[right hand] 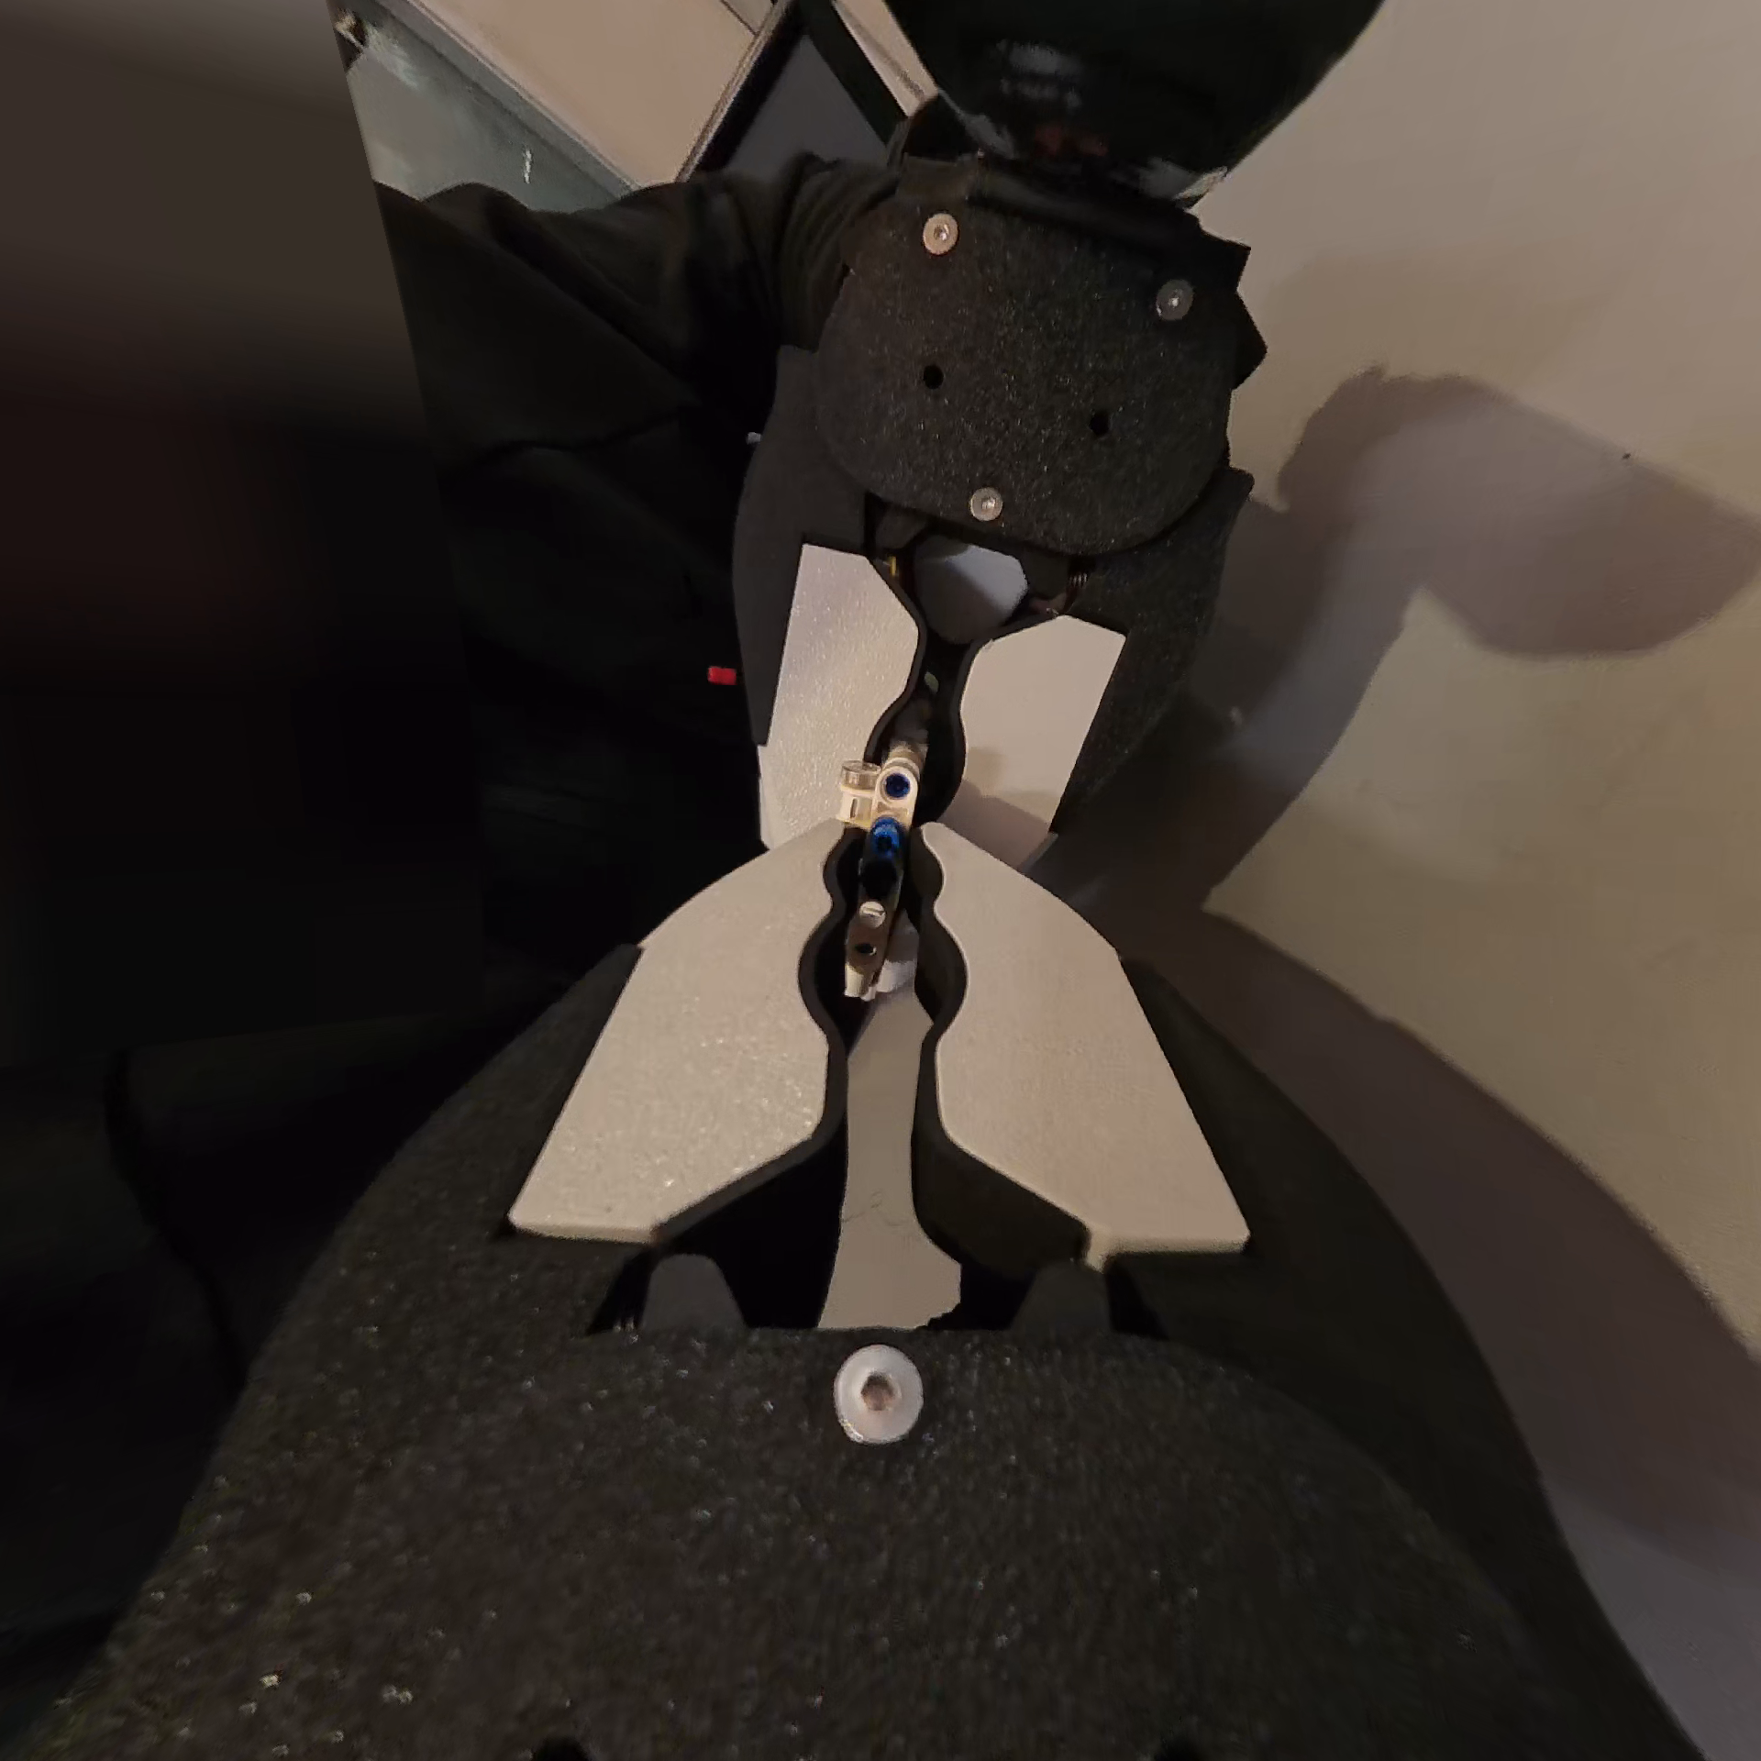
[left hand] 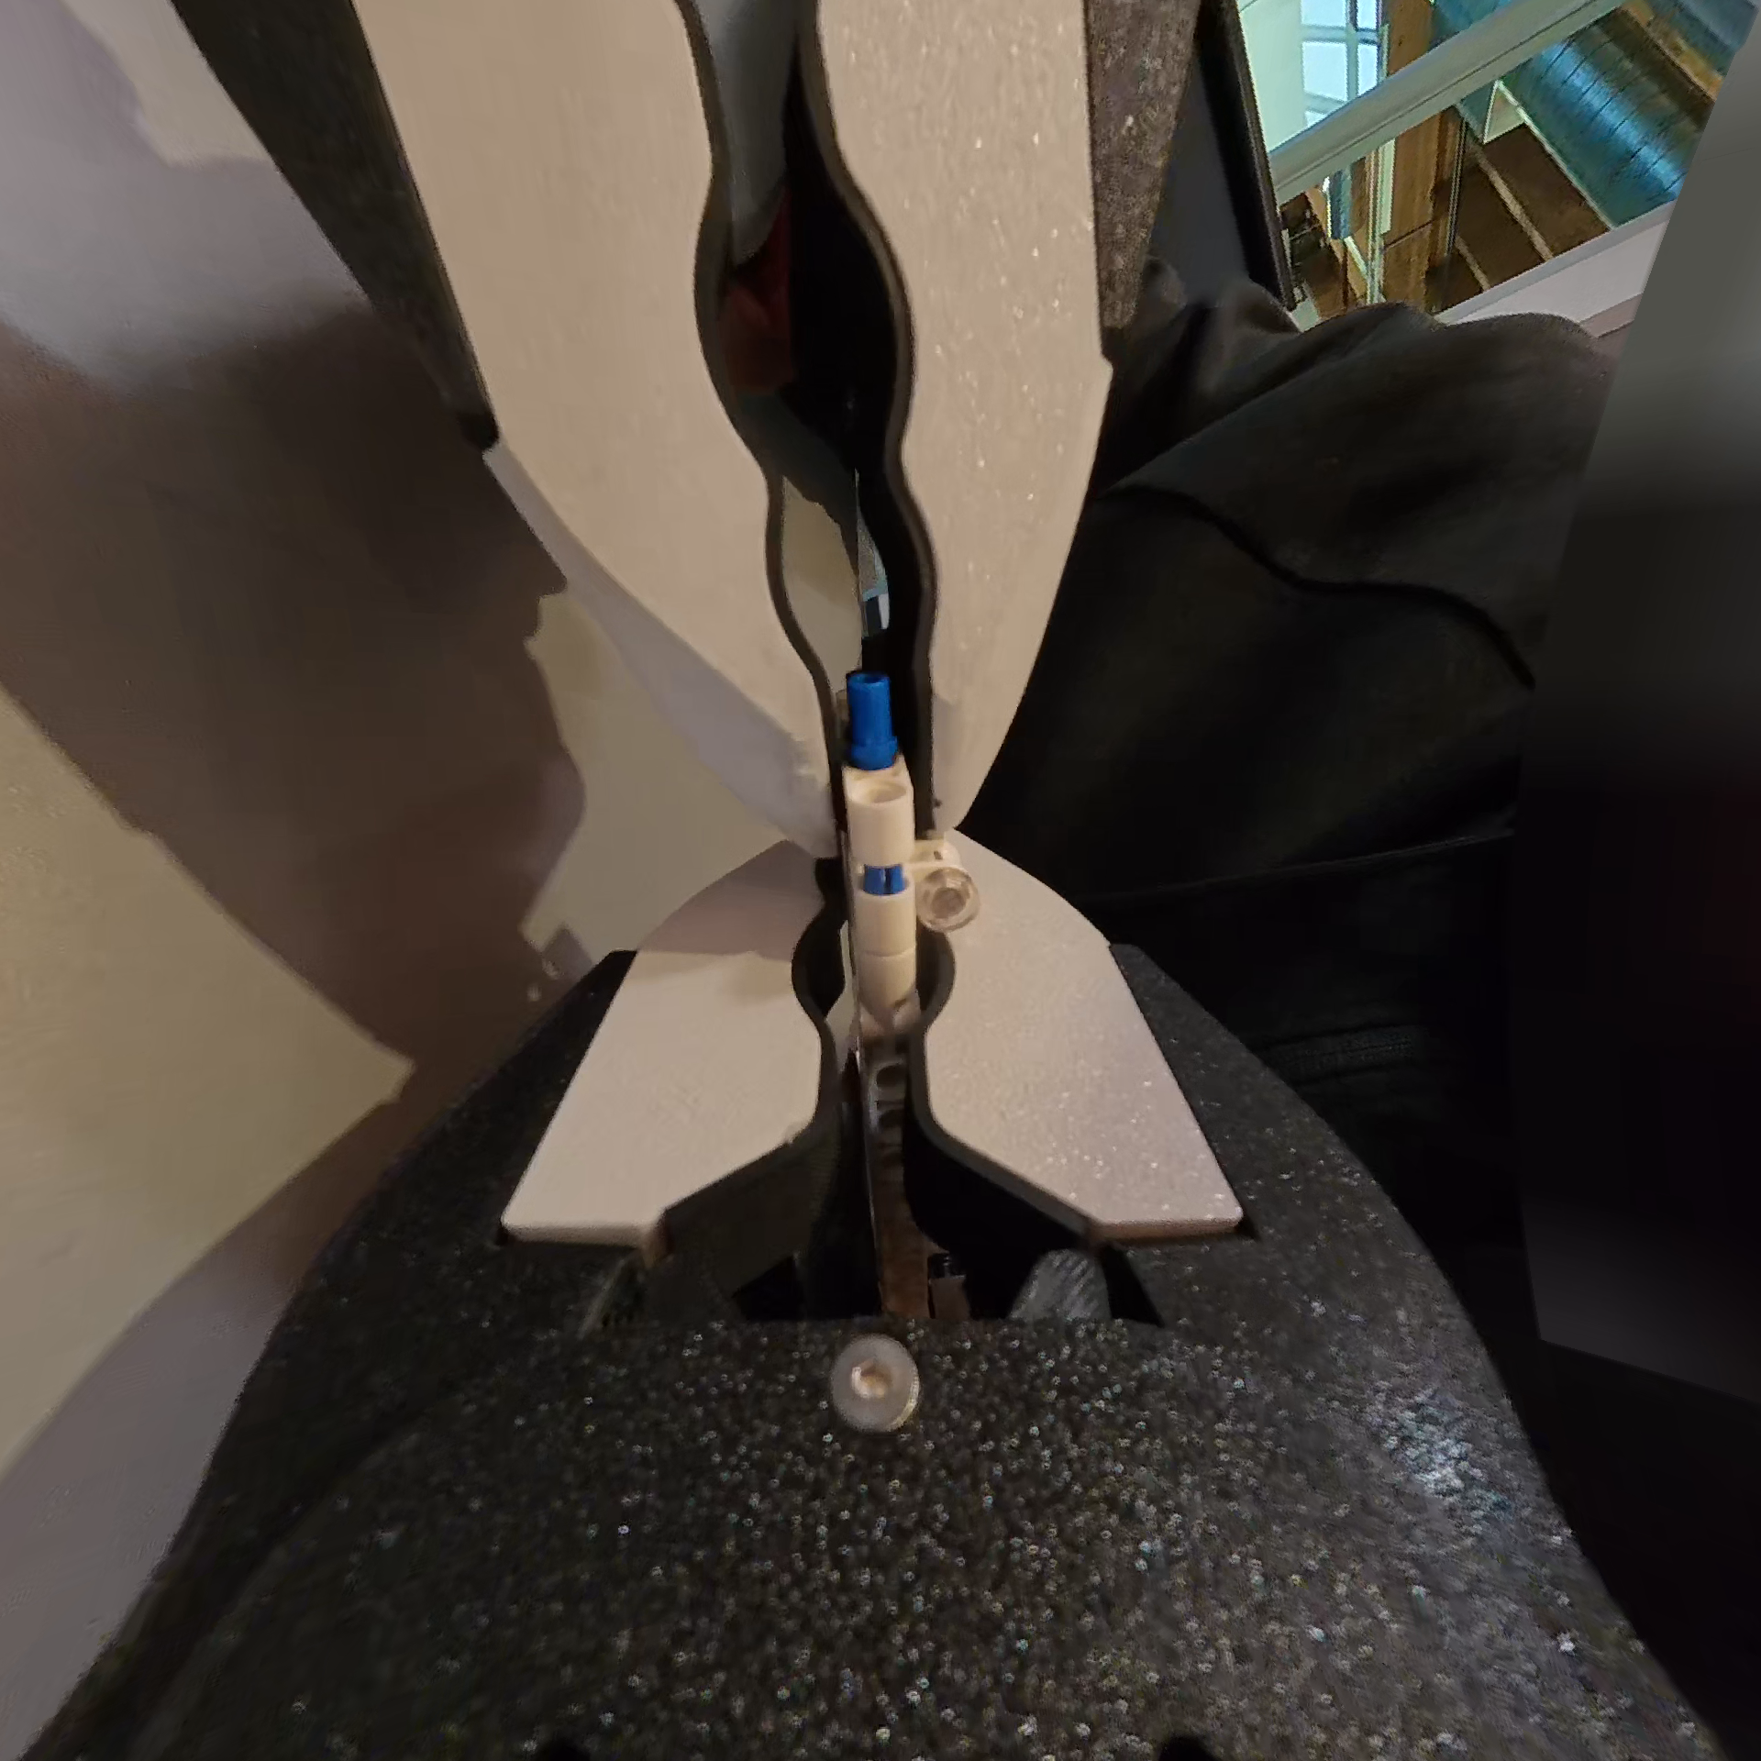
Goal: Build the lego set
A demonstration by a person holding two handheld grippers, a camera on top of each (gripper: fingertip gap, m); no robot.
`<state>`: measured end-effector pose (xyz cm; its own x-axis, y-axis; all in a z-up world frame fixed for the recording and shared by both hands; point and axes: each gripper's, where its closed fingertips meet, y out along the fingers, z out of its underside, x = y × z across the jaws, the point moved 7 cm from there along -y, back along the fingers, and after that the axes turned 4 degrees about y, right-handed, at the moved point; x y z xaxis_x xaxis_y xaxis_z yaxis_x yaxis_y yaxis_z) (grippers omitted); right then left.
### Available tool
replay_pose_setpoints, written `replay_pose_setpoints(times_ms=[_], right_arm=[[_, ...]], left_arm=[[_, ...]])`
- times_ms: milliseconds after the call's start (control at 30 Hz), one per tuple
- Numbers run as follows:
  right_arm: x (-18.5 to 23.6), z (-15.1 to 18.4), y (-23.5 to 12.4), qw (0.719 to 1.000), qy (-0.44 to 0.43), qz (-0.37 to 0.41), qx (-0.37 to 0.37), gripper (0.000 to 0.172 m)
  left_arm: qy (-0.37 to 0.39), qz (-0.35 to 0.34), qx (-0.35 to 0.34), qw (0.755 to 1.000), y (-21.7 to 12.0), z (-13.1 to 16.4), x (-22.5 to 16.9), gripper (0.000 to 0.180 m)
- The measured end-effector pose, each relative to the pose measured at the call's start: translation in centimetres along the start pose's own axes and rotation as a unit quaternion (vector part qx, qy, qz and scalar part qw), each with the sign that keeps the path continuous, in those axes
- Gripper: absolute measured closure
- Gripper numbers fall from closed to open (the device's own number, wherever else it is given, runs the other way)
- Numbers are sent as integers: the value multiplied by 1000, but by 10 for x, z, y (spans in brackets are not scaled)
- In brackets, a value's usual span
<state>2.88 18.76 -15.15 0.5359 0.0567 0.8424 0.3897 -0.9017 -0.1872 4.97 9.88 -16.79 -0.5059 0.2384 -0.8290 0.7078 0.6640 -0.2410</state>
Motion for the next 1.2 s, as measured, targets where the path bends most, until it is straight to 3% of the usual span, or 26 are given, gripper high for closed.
replay_pose_setpoints(times_ms=[533,700,800,1200], right_arm=[[2,5,-20,999,-8,19,-48,147],[4,10,-16,999,-13,15,-37,149],[4,11,-13,999,-20,20,-33,164],[6,9,-10,998,-31,33,-34,165]], left_arm=[[5,1,-14,1000,-6,1,-1,173],[4,2,-14,1000,-6,1,-1,173],[6,1,-14,1000,-6,1,-1,173],[8,-1,-16,1000,-8,1,-2,173]])
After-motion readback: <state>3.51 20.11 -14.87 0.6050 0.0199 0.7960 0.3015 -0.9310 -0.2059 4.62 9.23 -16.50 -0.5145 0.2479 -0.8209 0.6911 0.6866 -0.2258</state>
